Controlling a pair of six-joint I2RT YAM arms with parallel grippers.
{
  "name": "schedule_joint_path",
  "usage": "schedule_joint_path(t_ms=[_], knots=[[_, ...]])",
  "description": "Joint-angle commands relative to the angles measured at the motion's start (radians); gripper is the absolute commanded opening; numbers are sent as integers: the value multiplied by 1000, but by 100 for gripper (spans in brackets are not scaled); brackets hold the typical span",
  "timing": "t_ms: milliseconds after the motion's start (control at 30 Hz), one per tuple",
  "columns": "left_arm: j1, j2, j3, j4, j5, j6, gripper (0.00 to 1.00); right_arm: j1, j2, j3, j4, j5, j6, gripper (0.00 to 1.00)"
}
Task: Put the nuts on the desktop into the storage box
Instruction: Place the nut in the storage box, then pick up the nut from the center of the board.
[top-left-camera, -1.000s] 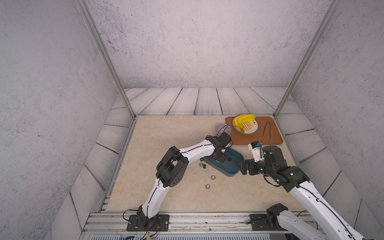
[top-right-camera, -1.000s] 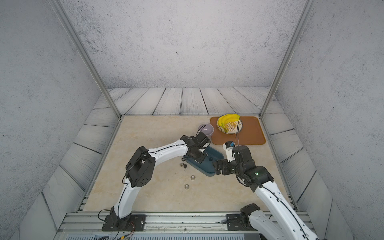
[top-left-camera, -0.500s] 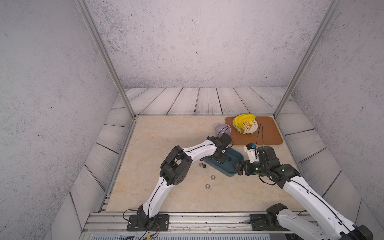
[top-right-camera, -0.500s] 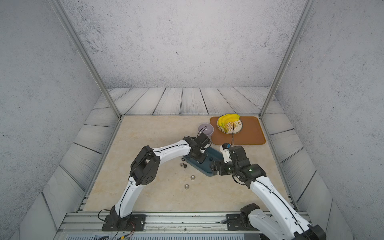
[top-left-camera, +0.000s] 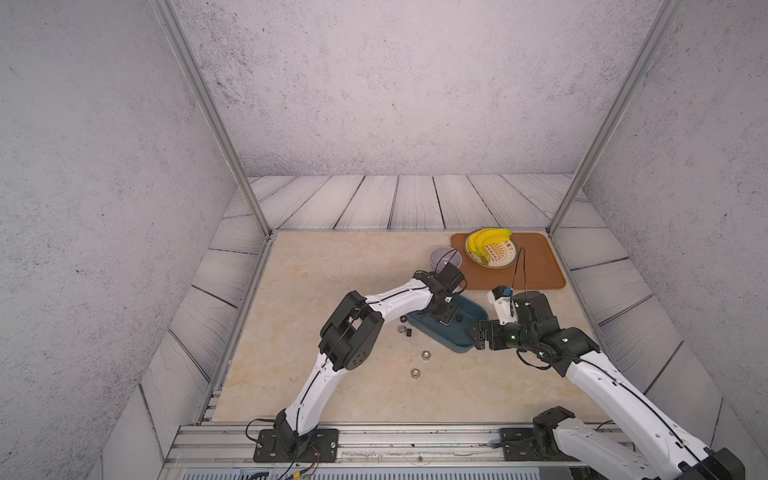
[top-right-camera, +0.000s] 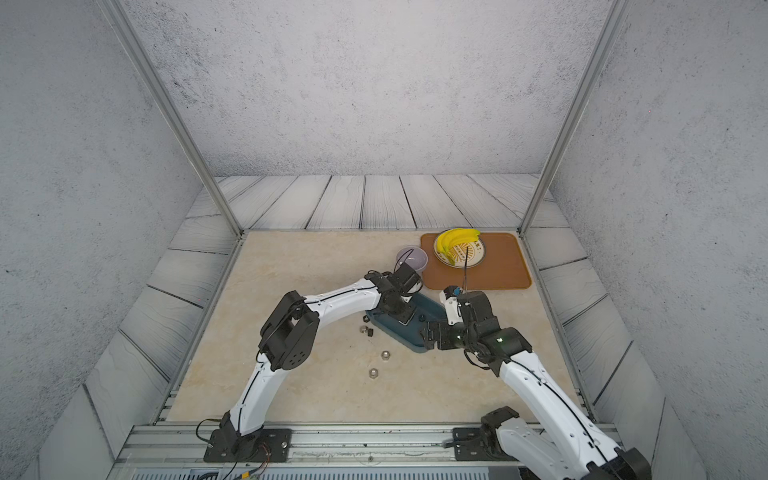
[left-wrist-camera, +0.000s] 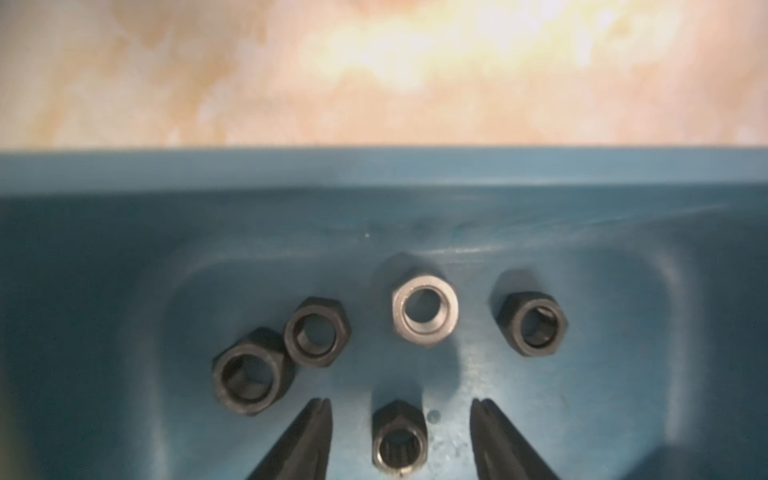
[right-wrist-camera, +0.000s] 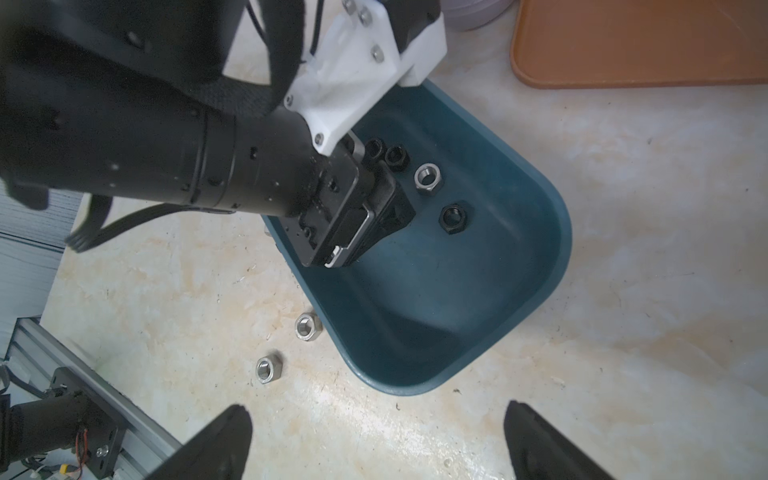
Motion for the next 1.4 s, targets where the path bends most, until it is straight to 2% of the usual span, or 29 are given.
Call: schedule_joint_path(t_ms=[0, 200, 267, 333, 433, 500, 667, 700, 767, 933, 1000, 1067, 1167, 1367], knots=[[7, -96, -23, 17, 0, 1, 61, 1, -15, 30, -37, -18, -24, 99], [5, -229, -67, 19, 1, 13, 68, 3, -17, 139, -111, 45, -99, 99], [8, -284, -82, 7, -10, 19, 70, 2, -21, 167, -110, 35, -75, 99], [8, -347, -113, 6, -18, 21, 71, 3, -20, 196, -113, -59, -36, 99], [12, -456, -186, 24, -24, 18, 74, 1, -28, 218, -84, -265, -14, 99], [16, -531, -239, 29, -41, 12, 77, 1, -35, 204, -38, -344, 26, 99], [44, -750, -385, 22, -100, -24, 95, 17, 41, 226, -16, -509, 44, 99], [53, -792, -418, 27, -113, -40, 99, 28, 57, 233, -18, -500, 56, 99], [79, -891, -502, 37, -140, -82, 98, 75, 87, 261, -49, -434, 51, 99], [173, -1088, -645, -23, -126, -179, 98, 236, 175, 339, -172, -165, 1, 99], [208, -1153, -690, -49, -65, -190, 99, 292, 226, 367, -206, -72, -9, 99], [243, -1216, -737, -70, 43, -226, 98, 339, 290, 407, -251, 6, -10, 99], [266, -1301, -814, -81, 144, -310, 98, 388, 373, 468, -322, 71, -6, 99], [307, -1413, -940, -126, 248, -430, 98, 508, 507, 513, -342, 230, 24, 99]])
